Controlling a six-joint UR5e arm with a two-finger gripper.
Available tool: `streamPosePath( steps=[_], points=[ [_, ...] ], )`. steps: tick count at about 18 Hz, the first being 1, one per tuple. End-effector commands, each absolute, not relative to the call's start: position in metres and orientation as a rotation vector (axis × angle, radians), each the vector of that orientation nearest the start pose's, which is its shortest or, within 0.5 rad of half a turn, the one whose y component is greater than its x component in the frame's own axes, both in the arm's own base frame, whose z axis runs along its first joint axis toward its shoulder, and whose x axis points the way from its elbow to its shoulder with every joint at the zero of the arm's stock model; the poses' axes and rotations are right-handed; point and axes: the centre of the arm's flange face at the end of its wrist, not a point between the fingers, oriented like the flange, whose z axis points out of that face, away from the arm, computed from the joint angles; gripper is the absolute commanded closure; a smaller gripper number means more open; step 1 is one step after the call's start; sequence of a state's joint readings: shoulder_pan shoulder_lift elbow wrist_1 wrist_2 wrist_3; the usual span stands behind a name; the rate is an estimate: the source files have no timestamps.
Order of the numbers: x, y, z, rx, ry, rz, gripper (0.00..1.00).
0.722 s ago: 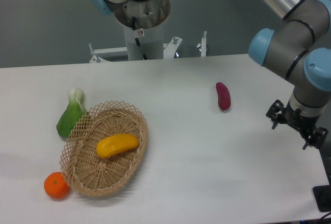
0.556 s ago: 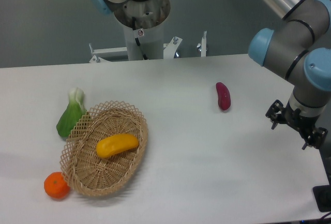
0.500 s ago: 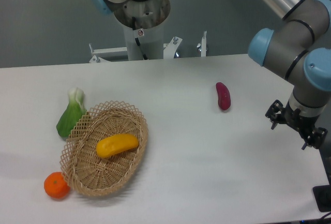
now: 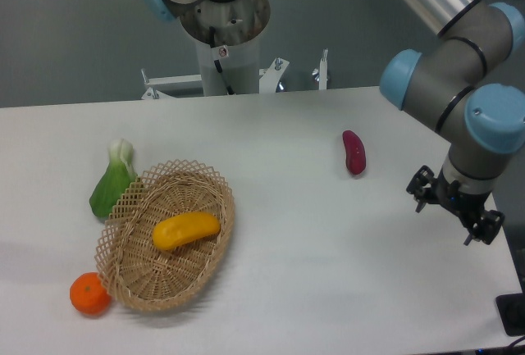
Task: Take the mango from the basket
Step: 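Move the open gripper over the basket toward the yellow mango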
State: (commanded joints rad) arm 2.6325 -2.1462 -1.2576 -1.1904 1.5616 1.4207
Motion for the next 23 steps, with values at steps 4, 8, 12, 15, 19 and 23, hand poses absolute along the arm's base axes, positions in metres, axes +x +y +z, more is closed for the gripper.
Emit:
streamPosePath(
  steps=[4, 8, 12, 15, 19, 23],
  points=[
    [-0.497, 0.492, 0.336, -3.004, 0.554, 0.098, 0.00],
    [-0.428, 0.514, 0.325, -3.008, 0.605, 0.035, 0.00],
    [-0.365, 0.558, 0.323, -3.010, 0.596, 0.016, 0.00],
    [-0.325, 0.583, 0.313, -3.006, 0.659, -0.005, 0.00],
    [-0.280, 0.600, 0.295, -2.979, 0.755, 0.000, 0.00],
    [-0.245, 0.607, 0.264, -2.954, 0.834, 0.003, 0.00]
  ],
)
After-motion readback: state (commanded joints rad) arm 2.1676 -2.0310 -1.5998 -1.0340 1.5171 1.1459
